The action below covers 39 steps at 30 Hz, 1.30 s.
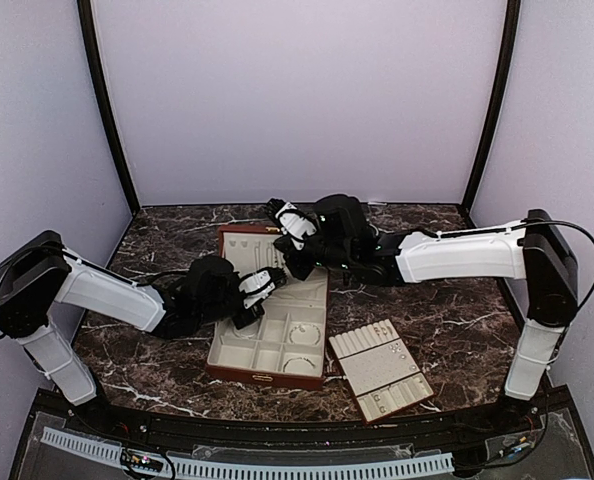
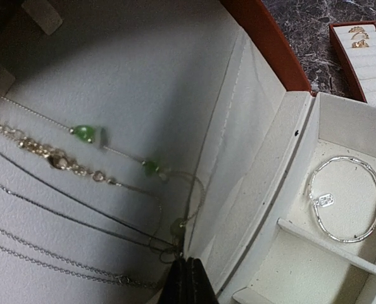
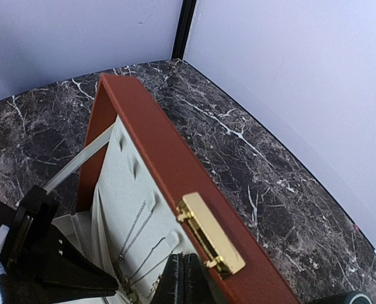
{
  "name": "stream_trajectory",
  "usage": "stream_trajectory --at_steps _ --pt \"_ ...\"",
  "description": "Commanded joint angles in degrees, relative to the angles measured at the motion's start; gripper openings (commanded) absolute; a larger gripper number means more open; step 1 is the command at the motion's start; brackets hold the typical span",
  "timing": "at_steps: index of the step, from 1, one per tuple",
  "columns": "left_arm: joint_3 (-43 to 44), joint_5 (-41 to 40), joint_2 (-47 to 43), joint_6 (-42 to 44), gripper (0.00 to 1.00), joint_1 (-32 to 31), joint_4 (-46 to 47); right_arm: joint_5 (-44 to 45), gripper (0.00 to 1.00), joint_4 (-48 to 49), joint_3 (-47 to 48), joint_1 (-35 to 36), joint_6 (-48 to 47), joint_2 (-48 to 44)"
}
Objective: Organize the mixed jewelry
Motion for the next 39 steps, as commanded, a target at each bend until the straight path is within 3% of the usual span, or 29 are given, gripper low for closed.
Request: stream_trajectory --at_steps 1,10,35,39 --pt "-1.08 4.41 -0.3 -0.15 0.0 -1.92 -3.5 0.92 0.0 4.98 2.87 0.46 0.18 -0.09" --pt "-1.34 3.76 -0.32 0.12 0.0 -2.44 -2.98 0.6 0.0 5.17 3.35 0.59 0.44 1.22" --pt "0.28 3.44 -4.13 -5.78 0.0 -3.06 -1.93 3.09 0.0 9.29 -10.38 0.5 4.83 -2.2" --pt "0.25 4.28 -5.05 -6.75 0.07 -3.06 -2.35 3.04 0.0 9.87 -10.66 0.5 5.84 -2.23"
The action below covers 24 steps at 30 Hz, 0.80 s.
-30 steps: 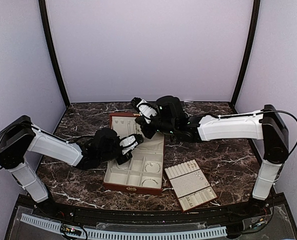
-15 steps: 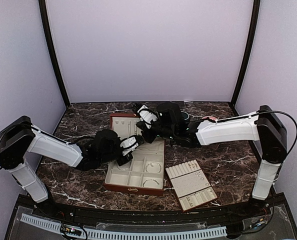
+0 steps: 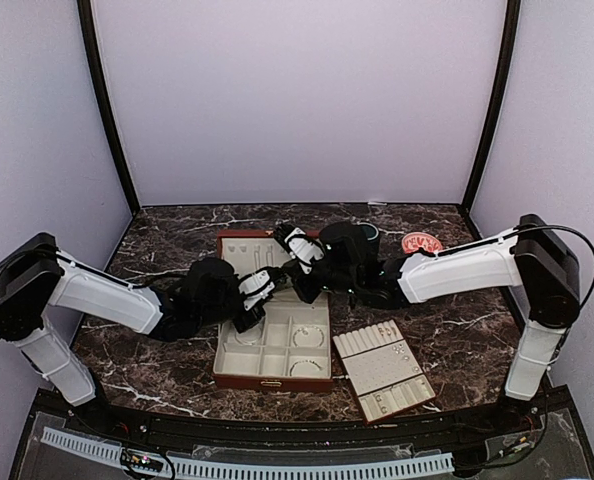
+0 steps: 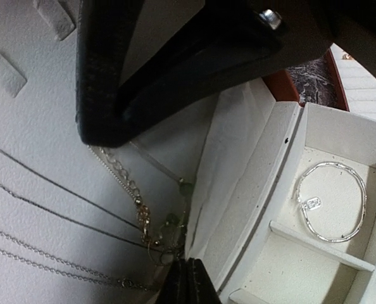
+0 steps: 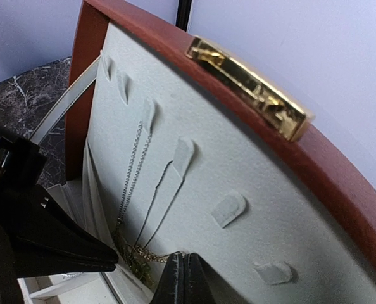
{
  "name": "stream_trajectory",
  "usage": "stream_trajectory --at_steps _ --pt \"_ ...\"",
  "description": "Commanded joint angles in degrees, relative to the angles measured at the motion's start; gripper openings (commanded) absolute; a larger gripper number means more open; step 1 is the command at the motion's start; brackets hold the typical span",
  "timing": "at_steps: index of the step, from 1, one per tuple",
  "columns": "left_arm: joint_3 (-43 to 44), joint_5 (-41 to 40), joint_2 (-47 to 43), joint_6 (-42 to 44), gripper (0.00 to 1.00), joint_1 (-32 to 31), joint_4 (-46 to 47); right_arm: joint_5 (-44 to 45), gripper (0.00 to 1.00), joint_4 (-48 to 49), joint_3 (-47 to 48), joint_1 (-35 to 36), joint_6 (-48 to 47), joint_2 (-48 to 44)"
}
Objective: Organize the mixed jewelry
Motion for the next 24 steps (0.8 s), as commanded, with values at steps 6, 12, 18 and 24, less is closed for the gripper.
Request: stream_trajectory --at_steps 6,12,18,24 --pt "0.66 4.92 -7.8 -6.3 0.26 -1.34 -1.84 -1.41 0.0 3.19 -1.24 -0.2 3.7 -3.59" --pt "0.02 0.1 -12.35 -14.63 0.28 -1.12 -2.35 -3.29 0.0 4.55 -2.19 -0.38 6.36 -6.11" --pt "-1.05 0.12 -13.53 -23.38 0.29 -0.11 0.94 -5.91 0.0 6.66 -2.32 -1.27 9.58 -6.19" --pt "0.56 -0.08 -9.59 -25.42 0.26 0.31 4.46 -7.61 0.0 8.63 -2.85 -1.66 11.53 -6.34"
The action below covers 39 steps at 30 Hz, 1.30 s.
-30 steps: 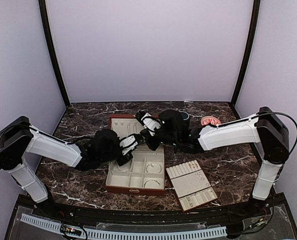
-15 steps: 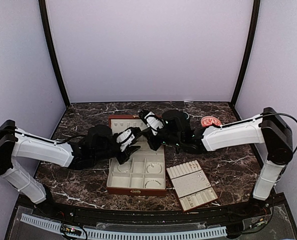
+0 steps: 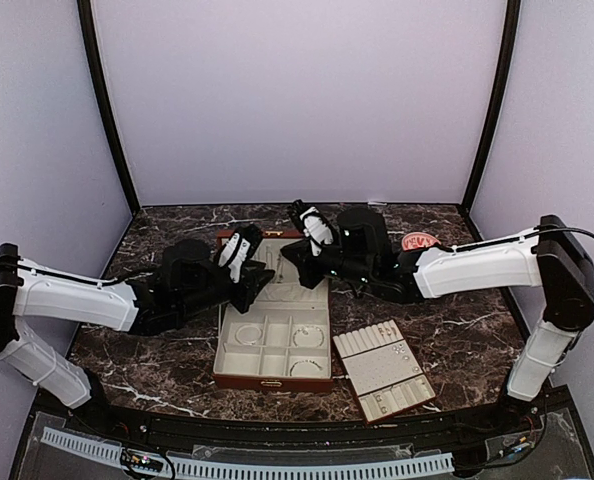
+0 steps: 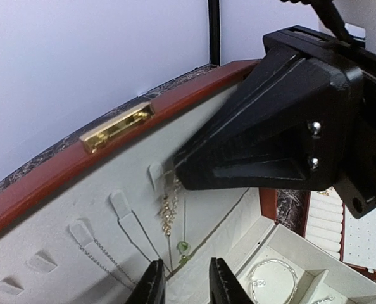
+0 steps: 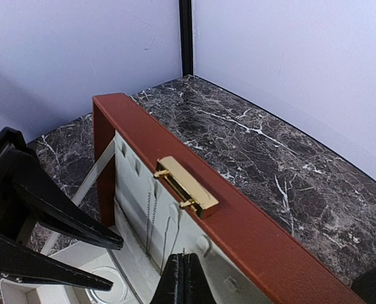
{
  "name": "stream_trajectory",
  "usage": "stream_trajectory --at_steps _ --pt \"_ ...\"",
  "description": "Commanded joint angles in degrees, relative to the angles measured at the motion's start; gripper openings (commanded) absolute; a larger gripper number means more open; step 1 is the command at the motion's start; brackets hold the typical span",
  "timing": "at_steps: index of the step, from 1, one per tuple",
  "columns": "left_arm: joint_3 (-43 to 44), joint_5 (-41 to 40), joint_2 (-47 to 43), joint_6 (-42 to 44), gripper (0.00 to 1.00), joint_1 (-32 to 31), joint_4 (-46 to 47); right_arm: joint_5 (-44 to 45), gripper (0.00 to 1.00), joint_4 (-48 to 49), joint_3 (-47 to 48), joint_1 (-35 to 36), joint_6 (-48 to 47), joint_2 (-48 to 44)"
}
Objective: Organize the mixed jewelry
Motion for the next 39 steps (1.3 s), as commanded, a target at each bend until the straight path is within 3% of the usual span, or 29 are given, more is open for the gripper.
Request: stream_trajectory --at_steps 1,15,28,39 --pt "0.87 -0.71 2.35 -3.34 0.25 0.42 3.46 -2.31 0.0 4.44 -1.39 -0.44 2.54 -1.56" --pt "1.35 -2.24 5.38 -4.0 0.19 0.52 9.83 -5.86 0.0 5.74 -2.81 -0.58 3.72 -3.12" --pt "2.11 0.0 7.51 -4.88 0.21 0.51 11.35 -6.23 0.0 6.04 -3.68 -0.58 3.76 -3.93" --pt "3.45 -2.03 9.15 -5.81 0.13 0.51 10.94 -6.88 0.0 6.58 -4.03 -0.62 3.9 -4.14"
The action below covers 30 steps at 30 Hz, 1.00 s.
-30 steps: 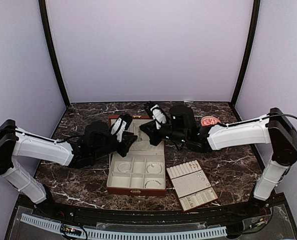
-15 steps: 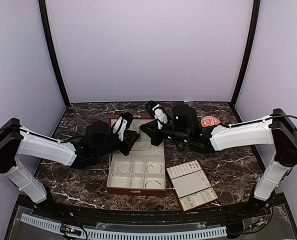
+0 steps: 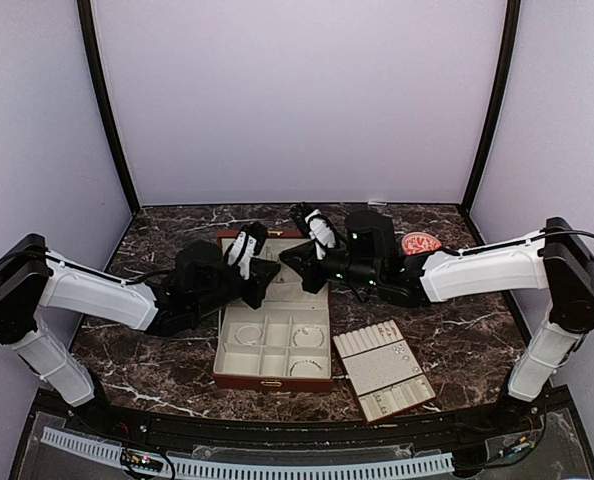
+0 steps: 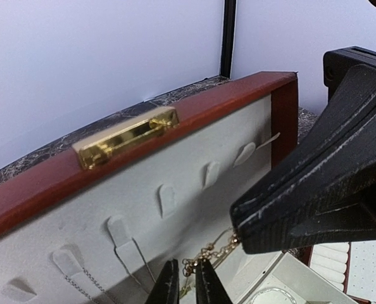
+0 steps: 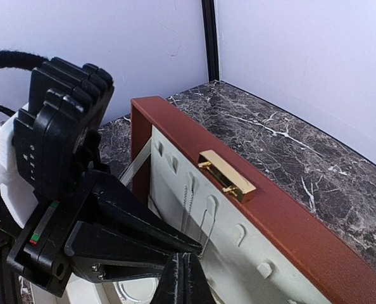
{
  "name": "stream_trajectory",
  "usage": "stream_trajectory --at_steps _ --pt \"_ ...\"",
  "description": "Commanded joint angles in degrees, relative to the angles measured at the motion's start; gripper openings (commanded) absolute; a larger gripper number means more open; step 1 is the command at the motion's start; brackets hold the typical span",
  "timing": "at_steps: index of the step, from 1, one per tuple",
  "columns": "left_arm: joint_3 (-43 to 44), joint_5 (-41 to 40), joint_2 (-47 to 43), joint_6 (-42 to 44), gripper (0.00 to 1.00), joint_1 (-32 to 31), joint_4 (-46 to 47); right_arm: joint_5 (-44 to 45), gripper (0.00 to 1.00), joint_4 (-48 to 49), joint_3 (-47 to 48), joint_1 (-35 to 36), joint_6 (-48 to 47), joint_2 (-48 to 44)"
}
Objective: Organize the mixed jewelry
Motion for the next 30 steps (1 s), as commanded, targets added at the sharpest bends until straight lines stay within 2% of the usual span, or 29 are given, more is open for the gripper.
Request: stream_trajectory --at_steps 1,7,13,19,30 --pt "1.99 -0.26 0.63 -0.43 0.13 0.27 1.14 -0.68 0.0 3.3 -0.73 -0.42 0.7 -2.01" --pt "2.28 0.92 1.61 -0.65 0.18 0.27 1.92 -0.09 0.0 3.51 -0.52 -0.47 0.95 -1.61" --pt "2.51 1.11 2.77 -1.01 0.16 0.27 2.23 0.57 0.0 3.7 -0.54 -0.46 1.08 -1.73" --pt "1.86 0.78 2.07 -0.93 0.01 0.27 3.69 2.93 0.0 3.2 -0.42 -0.47 1.49 -1.56" --pt "1.37 -2.88 -2.08 -4.06 0.0 0.27 2.77 9.71 0.0 1.33 1.05 -0.42 2.91 -0.08"
